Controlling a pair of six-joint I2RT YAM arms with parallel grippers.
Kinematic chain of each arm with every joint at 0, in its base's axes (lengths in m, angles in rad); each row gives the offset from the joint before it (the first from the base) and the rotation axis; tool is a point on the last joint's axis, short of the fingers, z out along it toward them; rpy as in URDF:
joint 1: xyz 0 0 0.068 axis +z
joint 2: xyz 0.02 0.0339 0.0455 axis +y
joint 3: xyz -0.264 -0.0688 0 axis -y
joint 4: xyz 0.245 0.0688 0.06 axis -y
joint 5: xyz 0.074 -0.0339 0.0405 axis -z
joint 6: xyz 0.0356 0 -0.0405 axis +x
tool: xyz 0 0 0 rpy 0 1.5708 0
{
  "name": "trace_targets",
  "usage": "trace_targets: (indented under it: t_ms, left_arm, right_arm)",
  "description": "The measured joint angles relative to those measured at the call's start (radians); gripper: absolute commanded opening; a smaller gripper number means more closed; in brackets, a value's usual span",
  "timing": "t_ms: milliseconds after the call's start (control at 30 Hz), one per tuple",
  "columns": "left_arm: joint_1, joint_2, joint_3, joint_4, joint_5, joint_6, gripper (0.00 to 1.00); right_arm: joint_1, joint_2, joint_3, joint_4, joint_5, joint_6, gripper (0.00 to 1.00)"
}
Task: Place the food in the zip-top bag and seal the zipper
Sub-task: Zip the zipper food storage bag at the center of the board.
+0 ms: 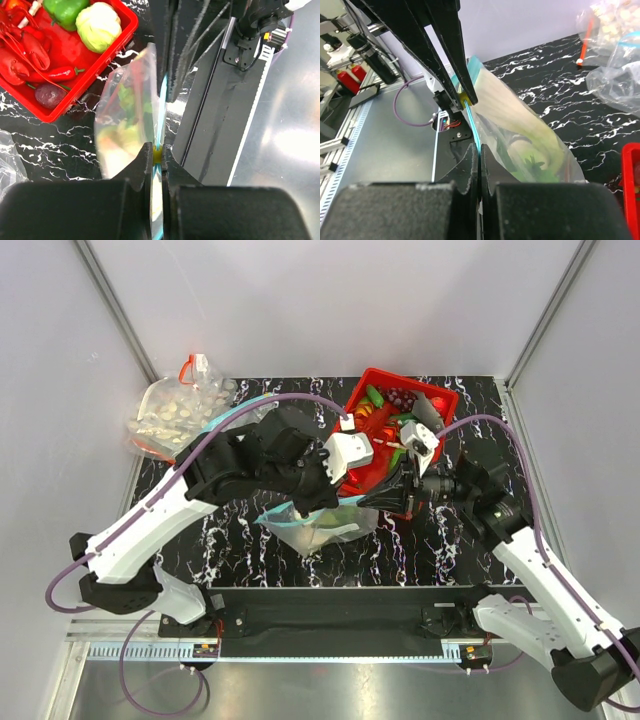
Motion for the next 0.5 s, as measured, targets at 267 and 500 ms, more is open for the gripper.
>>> trace_targets:
  t_ms: [267,500]
  left_arm:
    - [-0.001,-0.055,-0.048,0.079,-0.017,-0.002,0.01]
    - [0.001,-0.109,-0.12,0.148,-0.07,-0.016,0.01]
  right_arm:
    - [0.013,-0.06,0.0,-0.006,0.126,0.025,0.0]
    - [0.019,-0.102,-0.001,-0.017,0.316,0.068,0.0]
